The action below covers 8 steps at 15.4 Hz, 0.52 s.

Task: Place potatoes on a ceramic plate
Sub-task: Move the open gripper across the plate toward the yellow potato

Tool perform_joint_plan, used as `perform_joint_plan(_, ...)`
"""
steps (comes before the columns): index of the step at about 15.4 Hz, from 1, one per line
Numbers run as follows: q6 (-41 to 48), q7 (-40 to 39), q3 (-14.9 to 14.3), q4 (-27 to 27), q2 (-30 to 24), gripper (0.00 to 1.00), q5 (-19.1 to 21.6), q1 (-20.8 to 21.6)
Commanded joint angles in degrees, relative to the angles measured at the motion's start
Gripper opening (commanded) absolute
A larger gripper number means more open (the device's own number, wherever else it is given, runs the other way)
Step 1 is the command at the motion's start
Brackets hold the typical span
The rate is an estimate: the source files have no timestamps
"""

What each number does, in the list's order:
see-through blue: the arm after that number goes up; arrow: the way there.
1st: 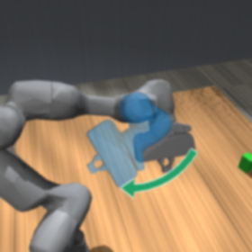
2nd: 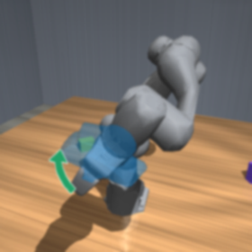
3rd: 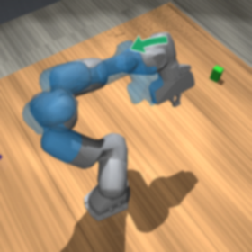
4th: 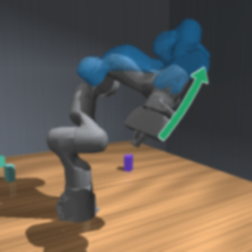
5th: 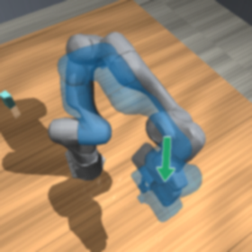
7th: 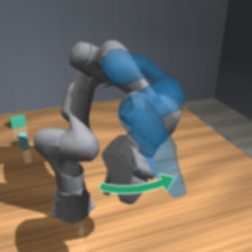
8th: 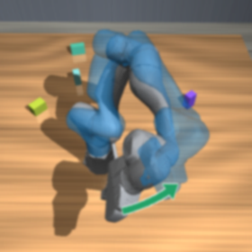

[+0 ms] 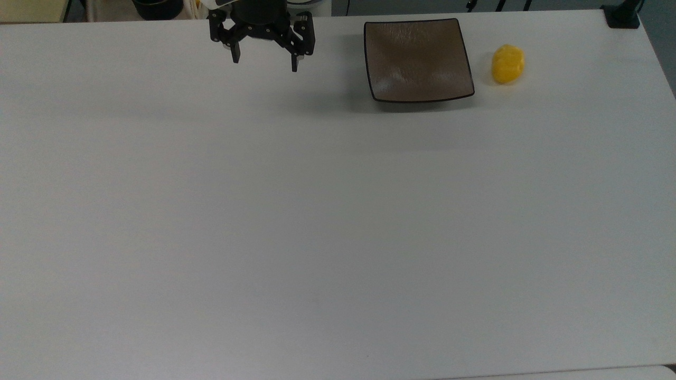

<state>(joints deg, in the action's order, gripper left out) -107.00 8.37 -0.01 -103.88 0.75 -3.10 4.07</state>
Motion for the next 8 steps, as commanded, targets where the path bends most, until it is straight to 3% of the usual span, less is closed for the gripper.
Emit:
perform_joint_plan(1,0.04,-0.99,-0.52,-1.75,-0.92,1.0,1.34,1.99)
perform_joint_plan(8,-0.05,3.05,-0.17,-1.76,-1.1,1.0,1.34,2.0)
